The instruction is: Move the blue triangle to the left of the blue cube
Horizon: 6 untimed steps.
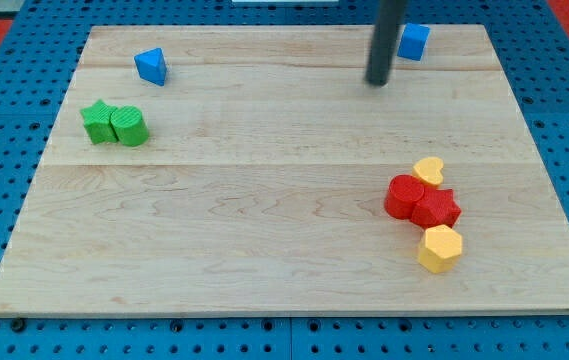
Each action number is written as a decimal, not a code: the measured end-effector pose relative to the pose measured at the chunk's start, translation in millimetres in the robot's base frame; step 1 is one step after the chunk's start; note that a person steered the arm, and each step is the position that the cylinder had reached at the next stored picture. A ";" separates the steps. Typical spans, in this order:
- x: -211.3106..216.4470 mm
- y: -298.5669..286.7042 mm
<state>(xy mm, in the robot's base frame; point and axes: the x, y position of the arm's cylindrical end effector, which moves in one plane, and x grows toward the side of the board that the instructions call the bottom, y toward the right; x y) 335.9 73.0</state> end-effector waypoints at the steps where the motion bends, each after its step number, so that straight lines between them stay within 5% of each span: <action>1: 2.5 -110.2; 3: -36.0 -265.8; 4: -55.0 -290.6; 6: -68.8 -160.2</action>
<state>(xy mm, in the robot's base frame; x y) 267.1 -87.1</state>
